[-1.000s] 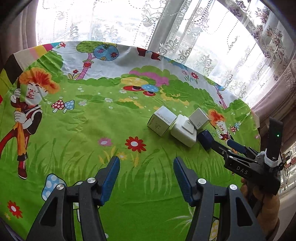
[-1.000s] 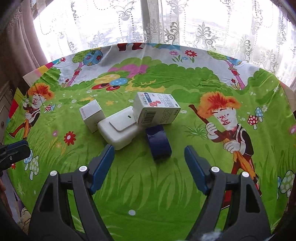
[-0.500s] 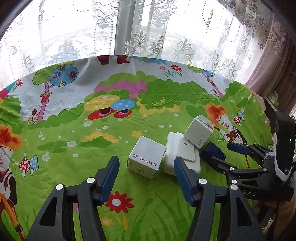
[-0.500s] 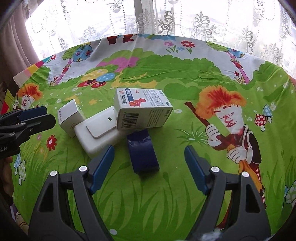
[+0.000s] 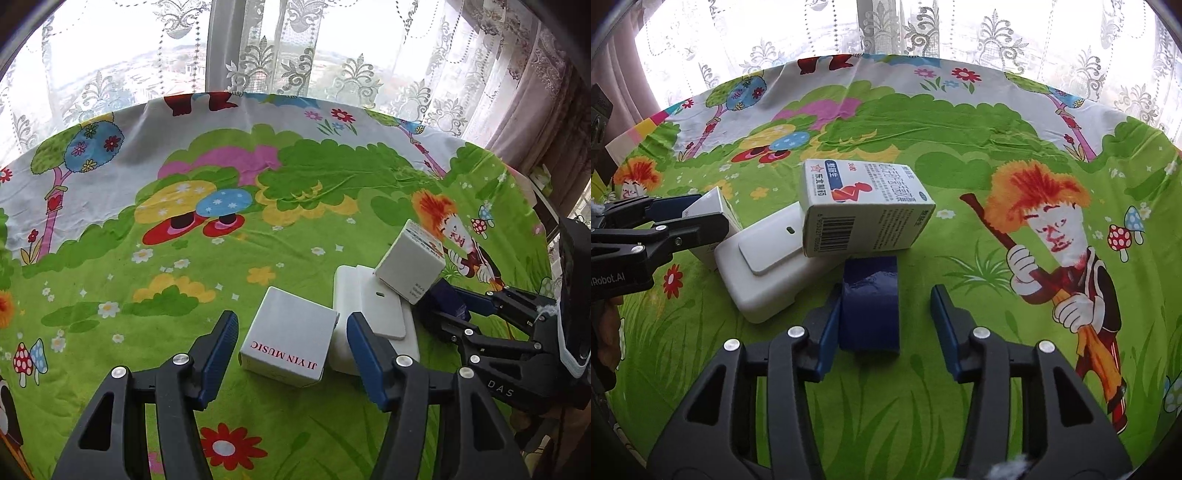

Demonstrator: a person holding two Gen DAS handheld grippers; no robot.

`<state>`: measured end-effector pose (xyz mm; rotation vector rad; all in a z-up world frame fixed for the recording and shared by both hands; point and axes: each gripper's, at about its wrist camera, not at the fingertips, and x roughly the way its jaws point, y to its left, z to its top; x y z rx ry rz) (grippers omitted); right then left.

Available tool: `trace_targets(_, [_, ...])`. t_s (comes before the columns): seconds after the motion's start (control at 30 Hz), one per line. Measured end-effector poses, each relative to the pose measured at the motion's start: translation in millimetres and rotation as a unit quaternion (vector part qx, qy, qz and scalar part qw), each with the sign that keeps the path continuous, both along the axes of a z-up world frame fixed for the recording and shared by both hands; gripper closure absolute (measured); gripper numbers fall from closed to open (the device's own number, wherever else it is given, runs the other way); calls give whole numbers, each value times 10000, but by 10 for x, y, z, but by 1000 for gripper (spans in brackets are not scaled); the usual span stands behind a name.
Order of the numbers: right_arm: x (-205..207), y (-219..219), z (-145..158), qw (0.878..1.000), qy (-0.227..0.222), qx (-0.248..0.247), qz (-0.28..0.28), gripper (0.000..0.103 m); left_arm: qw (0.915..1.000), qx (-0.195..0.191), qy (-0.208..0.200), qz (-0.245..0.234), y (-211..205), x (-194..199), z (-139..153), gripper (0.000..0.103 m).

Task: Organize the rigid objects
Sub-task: 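Grasp the white JIYIN MUSIC box with the left tool while the right tool grasps the blue tape roll, then carry the JIYIN MUSIC box and blue tape roll over the purple box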

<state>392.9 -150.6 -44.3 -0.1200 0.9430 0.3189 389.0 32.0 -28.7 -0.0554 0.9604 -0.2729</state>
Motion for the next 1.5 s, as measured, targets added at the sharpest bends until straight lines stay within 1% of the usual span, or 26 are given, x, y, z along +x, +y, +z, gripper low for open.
trace_targets(0.03, [-3,3,2,10000,-18,-29,7,63,10000,-3,11,-25,-11,-3,-8,53])
trace_targets(0.07, [-7,7,2,10000,-36,-61,10,67,10000,-29,23,-37,-15,-8,-10,54])
trace_targets(0.13, [-22,8,7,10000,-63,-71,20,70,10000,22,17,14,-24,-27,-8,57])
trace_targets(0.2, [-36,5,11,9999,-83,-60,19,72,10000,70,-4,63,-24,-60,1,57])
trace_targets(0.5, [-104,-44,30,9999,-43,110,-40,72,9981,35,8,622,125,-302,112,58])
trace_targets(0.73, [-214,-102,169,9996,-114,249,-110,72,9952,-68,-158,961,176,-681,314,59])
trace_targets(0.8, [-268,-104,232,9994,-160,303,-93,72,9945,-44,-206,1026,172,-799,372,59])
trace_targets(0.87, [-338,-93,295,9991,-192,366,-44,72,9936,-32,-238,1102,175,-911,429,59])
trace_targets(1.03, [-550,-46,431,9988,-289,378,74,72,9908,-142,-302,1312,231,-1216,559,59])
trace_targets(1.07, [-591,-40,459,9987,-298,402,93,72,9895,-131,-305,1408,256,-1279,579,59])
trace_targets(1.3, [-897,18,667,9964,-242,743,338,72,9810,-494,-353,1841,450,-1743,703,59])
trace_targets(1.37, [-1001,56,729,9958,-269,770,411,72,9793,-524,-319,1927,496,-1869,721,59])
trace_targets(1.5, [-1202,155,857,9943,-301,842,589,72,9768,-565,-377,2032,577,-2148,786,59])
